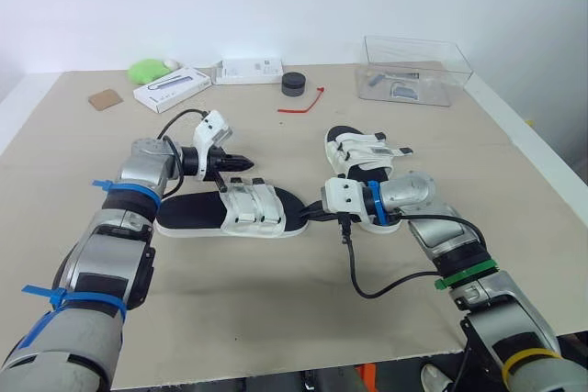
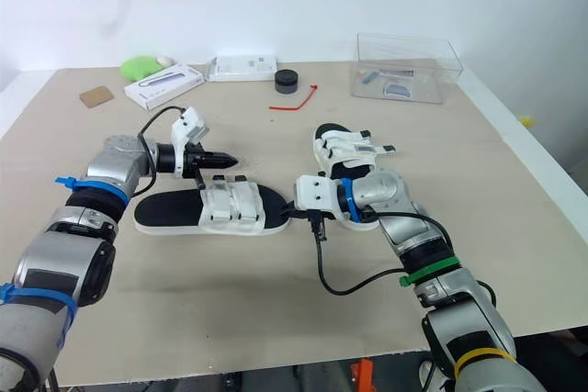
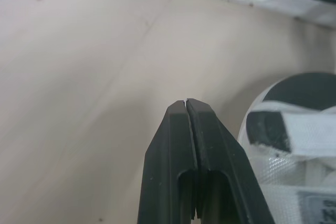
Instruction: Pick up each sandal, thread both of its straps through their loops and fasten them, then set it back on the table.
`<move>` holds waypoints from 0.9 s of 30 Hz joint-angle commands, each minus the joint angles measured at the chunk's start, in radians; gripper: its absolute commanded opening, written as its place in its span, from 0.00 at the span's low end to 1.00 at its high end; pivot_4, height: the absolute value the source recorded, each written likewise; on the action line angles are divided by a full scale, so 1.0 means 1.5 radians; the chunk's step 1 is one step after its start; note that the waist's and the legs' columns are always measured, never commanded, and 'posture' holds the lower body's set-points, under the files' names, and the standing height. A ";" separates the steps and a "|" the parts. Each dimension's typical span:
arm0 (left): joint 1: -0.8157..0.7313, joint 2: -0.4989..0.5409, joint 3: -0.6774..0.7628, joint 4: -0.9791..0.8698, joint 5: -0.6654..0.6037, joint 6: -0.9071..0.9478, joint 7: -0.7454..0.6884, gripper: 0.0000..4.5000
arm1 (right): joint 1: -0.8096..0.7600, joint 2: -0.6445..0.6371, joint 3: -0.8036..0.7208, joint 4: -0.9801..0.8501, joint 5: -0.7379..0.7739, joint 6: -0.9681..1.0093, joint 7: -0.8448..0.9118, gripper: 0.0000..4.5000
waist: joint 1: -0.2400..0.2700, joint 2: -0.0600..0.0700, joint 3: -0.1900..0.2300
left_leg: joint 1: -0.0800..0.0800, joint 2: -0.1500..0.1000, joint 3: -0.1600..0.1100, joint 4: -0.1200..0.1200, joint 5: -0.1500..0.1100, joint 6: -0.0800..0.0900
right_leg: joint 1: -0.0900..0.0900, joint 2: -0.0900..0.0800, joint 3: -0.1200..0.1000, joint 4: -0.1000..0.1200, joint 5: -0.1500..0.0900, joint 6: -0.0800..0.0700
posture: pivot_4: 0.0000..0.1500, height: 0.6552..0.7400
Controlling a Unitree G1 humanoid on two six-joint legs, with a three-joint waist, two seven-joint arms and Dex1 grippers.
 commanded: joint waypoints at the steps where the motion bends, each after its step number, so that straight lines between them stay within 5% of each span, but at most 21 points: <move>1: 0.023 0.046 0.050 -0.119 -0.049 0.006 -0.032 0.01 | -0.006 0.000 -0.006 0.008 -0.001 0.008 -0.003 0.00 | -0.001 0.000 0.000 | 0.000 0.000 0.000 0.000 0.000 0.000 | 0.000 0.000 0.000 0.000 0.000 0.000 | 1.00 1.00; 3: 0.065 0.073 0.067 -0.184 -0.052 -0.028 -0.021 0.01 | -0.009 0.000 -0.028 0.000 0.028 0.049 0.003 0.00 | -0.002 0.000 0.000 | 0.001 0.001 0.000 -0.001 0.000 0.000 | 0.000 0.000 0.000 0.000 0.000 0.000 | 1.00 1.00; 7: 0.183 0.135 0.075 -0.295 -0.036 -0.107 -0.028 0.24 | 0.006 -0.029 -0.103 -0.070 0.128 0.145 0.022 0.27 | 0.001 0.000 0.000 | 0.001 0.003 0.000 -0.001 0.000 0.000 | 0.000 0.000 0.001 0.000 0.000 -0.001 | 1.00 1.00; 13: 0.334 0.184 0.087 -0.397 -0.048 -0.173 -0.043 0.93 | 0.101 -0.090 -0.238 -0.242 0.286 0.255 0.021 0.97 | 0.005 0.000 0.000 | -0.001 0.002 -0.001 -0.001 -0.002 -0.001 | -0.001 -0.003 -0.001 0.000 -0.001 -0.003 | 1.00 1.00; 14: 0.347 0.185 0.086 -0.405 -0.048 -0.182 -0.039 0.99 | 0.117 -0.093 -0.253 -0.259 0.297 0.257 0.013 1.00 | 0.006 0.000 0.000 | -0.001 0.002 -0.001 -0.001 -0.002 -0.001 | -0.001 -0.003 -0.001 0.000 -0.001 -0.003 | 1.00 1.00; 27: 0.319 0.104 -0.002 -0.380 -0.008 -0.248 -0.005 0.99 | 0.255 -0.083 -0.286 -0.375 0.333 0.219 -0.049 1.00 | 0.013 0.000 0.000 | 0.000 0.001 0.000 -0.001 -0.002 -0.001 | 0.000 0.000 -0.001 -0.001 -0.002 0.001 | 1.00 1.00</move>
